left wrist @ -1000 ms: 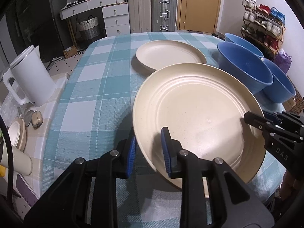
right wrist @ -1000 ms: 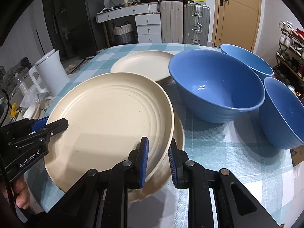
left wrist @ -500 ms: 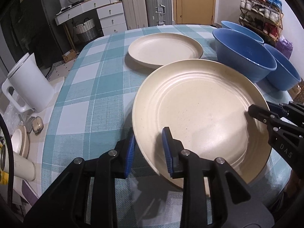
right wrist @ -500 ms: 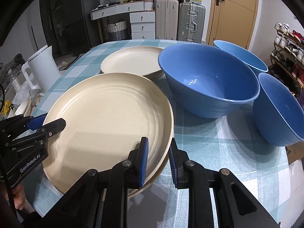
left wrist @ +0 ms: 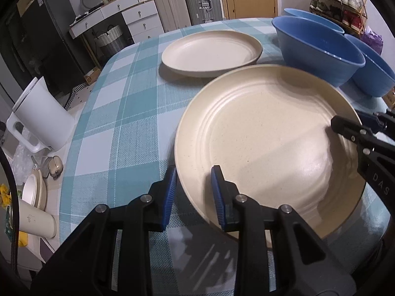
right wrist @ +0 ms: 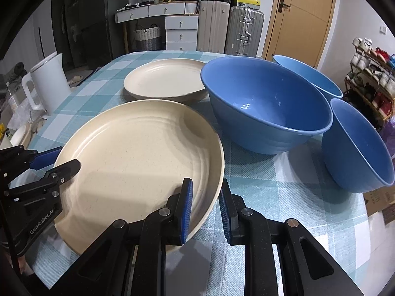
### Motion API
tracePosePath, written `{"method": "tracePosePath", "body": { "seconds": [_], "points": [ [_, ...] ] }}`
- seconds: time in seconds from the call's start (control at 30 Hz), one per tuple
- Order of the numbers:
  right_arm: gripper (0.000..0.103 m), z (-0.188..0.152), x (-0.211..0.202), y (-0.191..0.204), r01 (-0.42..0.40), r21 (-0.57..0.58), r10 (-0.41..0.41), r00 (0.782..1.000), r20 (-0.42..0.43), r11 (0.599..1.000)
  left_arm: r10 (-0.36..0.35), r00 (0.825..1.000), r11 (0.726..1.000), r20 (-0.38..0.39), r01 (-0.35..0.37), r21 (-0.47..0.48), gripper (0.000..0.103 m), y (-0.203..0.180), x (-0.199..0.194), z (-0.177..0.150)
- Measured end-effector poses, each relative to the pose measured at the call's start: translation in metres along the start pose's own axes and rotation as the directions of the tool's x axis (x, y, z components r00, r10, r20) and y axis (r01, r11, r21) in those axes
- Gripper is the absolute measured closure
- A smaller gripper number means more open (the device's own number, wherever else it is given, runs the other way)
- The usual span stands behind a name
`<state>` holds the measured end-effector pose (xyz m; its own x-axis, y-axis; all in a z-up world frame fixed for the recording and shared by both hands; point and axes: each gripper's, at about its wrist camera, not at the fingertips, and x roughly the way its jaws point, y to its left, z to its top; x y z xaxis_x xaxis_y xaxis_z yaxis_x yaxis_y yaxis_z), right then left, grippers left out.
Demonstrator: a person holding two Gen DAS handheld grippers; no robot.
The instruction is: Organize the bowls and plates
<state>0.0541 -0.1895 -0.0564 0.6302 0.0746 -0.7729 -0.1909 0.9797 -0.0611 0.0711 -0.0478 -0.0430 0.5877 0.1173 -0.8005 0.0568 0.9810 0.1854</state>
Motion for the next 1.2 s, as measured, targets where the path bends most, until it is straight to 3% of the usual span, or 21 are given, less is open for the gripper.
{"method": "tracePosePath", "body": {
  "seconds": [0.3, 0.63, 0.87, 0.93, 0.97, 1.03, 1.1, 1.2],
  "points": [
    [0.082, -0.001, 0.007, -0.003, -0.007, 0.009, 0.007, 1.000, -0.014, 1.000, 0.004, 1.000, 1.000, 0.002, -0.004, 0.016, 0.078, -0.002, 0.001, -0.001],
    [0.079, 0.001, 0.012, -0.012, -0.055, 0.029, 0.056, 0.998, -0.040, 0.998, -0.052, 0.999, 0.998, -0.005, 0.052, -0.018, 0.078, 0.007, 0.000, -0.001],
    [0.052, 0.004, 0.005, -0.012, -0.084, 0.026, 0.084, 0.996, -0.027, 0.996, -0.111, 0.994, 0.992, 0.008, 0.111, -0.053, 0.068, 0.016, -0.011, 0.001],
    [0.036, 0.006, 0.000, -0.015, -0.089, 0.035, 0.089, 0.996, -0.015, 0.995, -0.132, 0.991, 0.988, 0.024, 0.133, -0.074, 0.054, 0.022, -0.019, 0.004],
    [0.022, 0.008, -0.003, -0.017, -0.096, 0.043, 0.097, 0.995, -0.009, 0.994, -0.142, 0.989, 0.986, 0.033, 0.144, -0.082, 0.050, 0.023, -0.022, 0.005],
    [0.020, 0.011, -0.012, -0.021, -0.126, 0.051, 0.125, 0.992, 0.017, 0.991, -0.168, 0.984, 0.980, 0.053, 0.172, -0.102, 0.033, 0.030, -0.031, 0.009],
    [0.015, 0.016, -0.021, -0.023, -0.134, 0.047, 0.132, 0.991, 0.035, 0.990, -0.181, 0.981, 0.975, 0.074, 0.189, -0.117, 0.022, 0.036, -0.041, 0.014],
    [0.002, 0.025, -0.035, -0.027, -0.131, 0.057, 0.126, 0.989, 0.078, 0.990, -0.171, 0.979, 0.976, 0.112, 0.184, -0.116, 0.018, 0.043, -0.057, 0.024]
  ]
}}
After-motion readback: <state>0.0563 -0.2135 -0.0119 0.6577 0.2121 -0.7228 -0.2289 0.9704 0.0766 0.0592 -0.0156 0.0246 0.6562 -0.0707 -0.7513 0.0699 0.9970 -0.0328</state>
